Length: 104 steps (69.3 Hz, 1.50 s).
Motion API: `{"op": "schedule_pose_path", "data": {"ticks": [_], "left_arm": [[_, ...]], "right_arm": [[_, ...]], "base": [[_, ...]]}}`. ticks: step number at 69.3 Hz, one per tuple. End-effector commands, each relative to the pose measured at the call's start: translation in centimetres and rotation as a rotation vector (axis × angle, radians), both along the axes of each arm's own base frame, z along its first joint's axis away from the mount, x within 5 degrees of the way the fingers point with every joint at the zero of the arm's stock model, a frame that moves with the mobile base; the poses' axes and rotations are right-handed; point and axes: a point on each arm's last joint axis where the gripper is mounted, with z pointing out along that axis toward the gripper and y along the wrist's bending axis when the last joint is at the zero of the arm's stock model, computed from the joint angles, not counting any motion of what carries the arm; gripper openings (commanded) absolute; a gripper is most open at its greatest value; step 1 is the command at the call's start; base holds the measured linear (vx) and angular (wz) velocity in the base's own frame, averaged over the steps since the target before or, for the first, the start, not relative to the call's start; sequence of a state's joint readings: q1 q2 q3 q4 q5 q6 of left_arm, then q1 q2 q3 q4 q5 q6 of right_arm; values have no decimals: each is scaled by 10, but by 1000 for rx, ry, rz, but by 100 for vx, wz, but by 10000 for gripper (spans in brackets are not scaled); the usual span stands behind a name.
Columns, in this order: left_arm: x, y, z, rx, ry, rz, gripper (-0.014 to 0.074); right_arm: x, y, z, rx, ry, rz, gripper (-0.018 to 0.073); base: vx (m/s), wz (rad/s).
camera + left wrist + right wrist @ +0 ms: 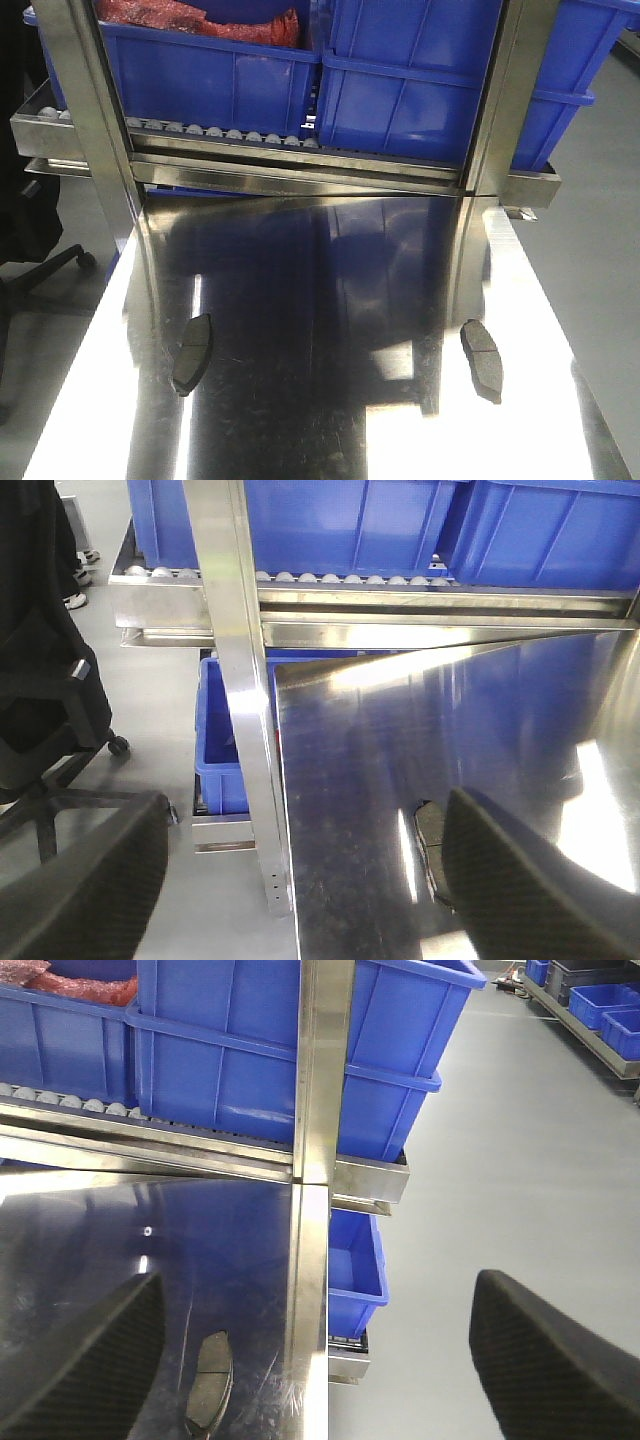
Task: Move and align brake pads A on conveyor
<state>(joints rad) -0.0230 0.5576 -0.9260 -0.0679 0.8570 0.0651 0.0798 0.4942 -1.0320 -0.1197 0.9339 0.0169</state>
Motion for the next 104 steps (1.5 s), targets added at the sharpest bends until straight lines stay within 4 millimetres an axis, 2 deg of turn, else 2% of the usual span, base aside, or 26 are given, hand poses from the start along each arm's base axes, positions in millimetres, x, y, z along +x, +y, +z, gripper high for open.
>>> {"op": "schedule_pose_path", "data": {"ticks": [1, 44, 52, 67, 77, 83, 93, 104], "left_arm": [[1, -1, 13, -12, -88, -3, 535], [2, -1, 13, -15, -92, -3, 535], [10, -4, 14, -61, -91, -20, 535], [68, -14, 7, -211, 30, -56, 535], [124, -18, -7, -224, 193, -63, 535], [150, -22, -15, -226, 271, -91, 535], [191, -35, -38, -237, 396, -139, 533], [216, -63, -69, -217, 507, -205, 533]], "right_arm": [[2, 0, 13, -9, -87, 0, 592], [2, 0, 13, -9, -87, 0, 592], [2, 0, 13, -9, -87, 0, 592], [2, 0, 13, -9, -87, 0, 592], [2, 0, 13, -9, -86, 0, 592], [2, 0, 13, -9, -86, 0, 592], [2, 0, 13, -9, -86, 0, 592], [2, 0, 13, -9, -86, 0, 592]], "base": [[0, 0], [0, 0], [0, 0], [0, 0], [0, 0], [0, 0], [0, 0], [0, 0]]}}
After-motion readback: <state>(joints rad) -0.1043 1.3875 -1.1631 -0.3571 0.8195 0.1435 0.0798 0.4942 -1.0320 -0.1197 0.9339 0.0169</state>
